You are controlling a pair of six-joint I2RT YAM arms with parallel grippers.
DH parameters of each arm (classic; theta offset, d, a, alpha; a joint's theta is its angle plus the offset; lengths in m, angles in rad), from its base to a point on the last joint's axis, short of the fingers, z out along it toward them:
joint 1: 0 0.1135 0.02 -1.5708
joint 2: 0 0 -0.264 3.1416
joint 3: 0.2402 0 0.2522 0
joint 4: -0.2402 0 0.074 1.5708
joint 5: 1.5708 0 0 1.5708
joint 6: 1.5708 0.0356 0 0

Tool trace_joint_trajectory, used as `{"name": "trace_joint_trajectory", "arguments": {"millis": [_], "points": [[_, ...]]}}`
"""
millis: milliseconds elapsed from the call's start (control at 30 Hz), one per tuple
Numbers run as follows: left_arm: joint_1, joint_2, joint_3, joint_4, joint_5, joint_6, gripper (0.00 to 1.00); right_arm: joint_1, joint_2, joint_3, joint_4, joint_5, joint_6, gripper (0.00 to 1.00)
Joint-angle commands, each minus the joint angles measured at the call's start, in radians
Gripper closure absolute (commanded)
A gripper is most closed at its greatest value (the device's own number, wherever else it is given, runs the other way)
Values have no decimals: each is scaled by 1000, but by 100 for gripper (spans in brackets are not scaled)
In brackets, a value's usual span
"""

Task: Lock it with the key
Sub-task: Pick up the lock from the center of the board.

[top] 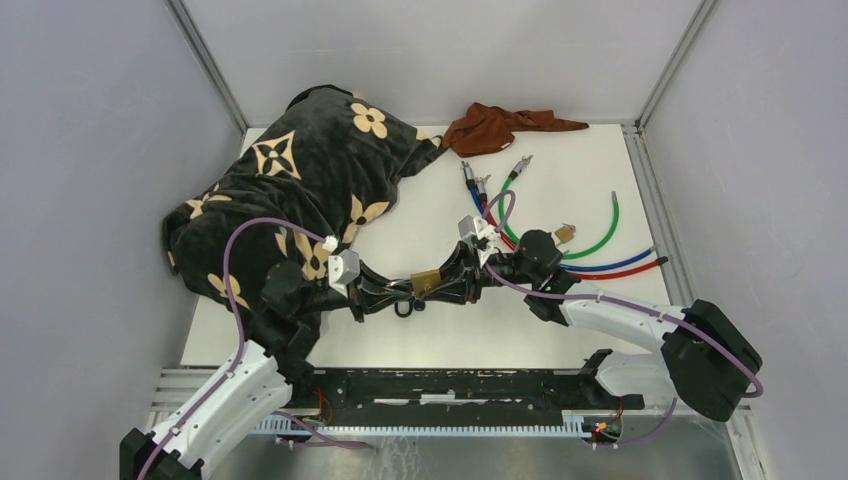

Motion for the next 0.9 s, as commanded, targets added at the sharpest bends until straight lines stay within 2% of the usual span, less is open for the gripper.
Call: {"name": "trace_joint_trajectory", "arguments": {"millis": [0, 33, 67, 100, 500, 567, 600, 700, 867], "points": [[-1, -27, -6, 116, 37, -19, 98, 9, -9, 22, 127, 0, 65, 66], [-2, -30, -9, 116, 40, -22, 98, 9, -10, 24, 119, -2, 63, 48], [-1, -34, -13, 124, 40, -26, 98, 10, -12, 25, 104, 6, 57, 42], [-1, -37, -15, 130, 37, -32, 98, 9, -15, 23, 98, 12, 52, 40], [-1, -47, -21, 181, 38, -71, 98, 25, 7, 40, 48, 48, 30, 45], [-1, -50, -21, 181, 39, -73, 98, 32, 11, 40, 43, 58, 27, 49], [-1, -50, -21, 180, 40, -74, 98, 35, 11, 42, 47, 61, 28, 56], [-2, -52, -22, 180, 45, -80, 98, 44, 11, 46, 61, 85, 43, 100], [-1, -63, -23, 188, 32, -103, 98, 41, -13, 29, 122, 118, 87, 100]]}}
